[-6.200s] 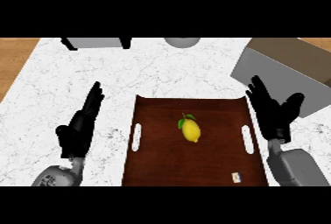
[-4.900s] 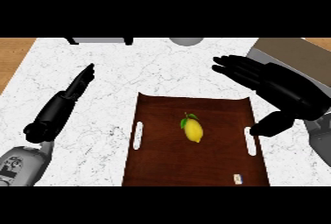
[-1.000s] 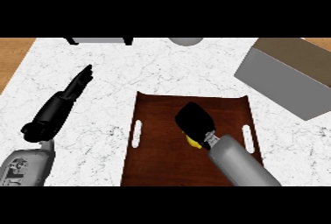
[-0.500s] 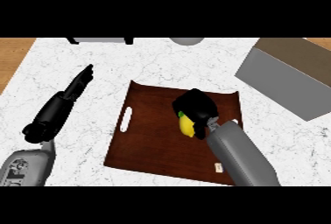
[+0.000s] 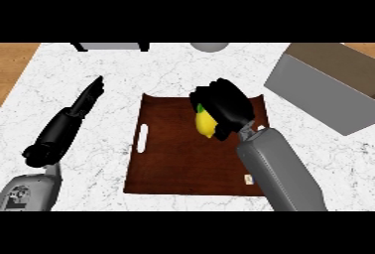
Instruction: Pick the lemon from the tray and place it in the cardboard box
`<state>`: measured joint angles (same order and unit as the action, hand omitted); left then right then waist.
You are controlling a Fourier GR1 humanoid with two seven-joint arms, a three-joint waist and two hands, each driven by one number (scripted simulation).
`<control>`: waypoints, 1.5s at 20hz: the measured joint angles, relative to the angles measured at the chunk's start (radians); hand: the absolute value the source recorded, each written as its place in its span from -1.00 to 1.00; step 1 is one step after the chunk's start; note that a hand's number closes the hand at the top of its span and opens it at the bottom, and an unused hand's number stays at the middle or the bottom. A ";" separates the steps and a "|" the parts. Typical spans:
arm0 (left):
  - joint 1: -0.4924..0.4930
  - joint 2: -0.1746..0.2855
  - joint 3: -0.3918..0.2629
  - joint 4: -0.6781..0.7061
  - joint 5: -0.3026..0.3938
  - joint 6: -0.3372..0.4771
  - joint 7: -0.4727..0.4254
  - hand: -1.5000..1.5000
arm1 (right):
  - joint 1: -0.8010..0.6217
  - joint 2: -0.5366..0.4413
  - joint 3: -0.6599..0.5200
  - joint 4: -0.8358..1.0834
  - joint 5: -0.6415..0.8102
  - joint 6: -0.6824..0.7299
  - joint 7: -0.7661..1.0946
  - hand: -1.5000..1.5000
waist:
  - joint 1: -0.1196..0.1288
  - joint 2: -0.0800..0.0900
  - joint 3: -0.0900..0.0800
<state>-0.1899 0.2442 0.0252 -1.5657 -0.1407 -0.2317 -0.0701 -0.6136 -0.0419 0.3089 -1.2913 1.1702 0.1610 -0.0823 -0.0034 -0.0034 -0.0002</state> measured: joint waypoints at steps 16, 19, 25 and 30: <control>-0.037 0.002 0.016 0.036 -0.004 -0.012 -0.004 0.00 | -0.154 -0.066 -0.447 -0.165 -0.128 0.008 0.312 1.00 | 0.004 0.004 0.000; -0.039 0.001 0.021 0.035 0.001 -0.019 -0.006 0.00 | -0.199 -0.134 -0.526 -0.089 -0.155 -0.005 0.303 1.00 | 0.008 0.005 0.000; -0.025 -0.022 -0.001 0.026 -0.022 -0.004 -0.017 0.00 | -0.256 -0.293 -0.579 0.141 -0.143 -0.003 0.209 1.00 | 0.018 0.008 0.000; -0.043 -0.031 -0.009 0.014 -0.024 -0.005 0.004 0.00 | -0.276 -0.401 -0.594 0.344 -0.146 0.107 0.147 1.00 | 0.024 0.012 0.000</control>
<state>-0.2329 0.2135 0.0166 -1.5518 -0.1648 -0.2367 -0.0658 -0.8891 -0.4425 -0.2854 -0.9477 1.0244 0.2677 0.0646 0.0208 0.0090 0.0002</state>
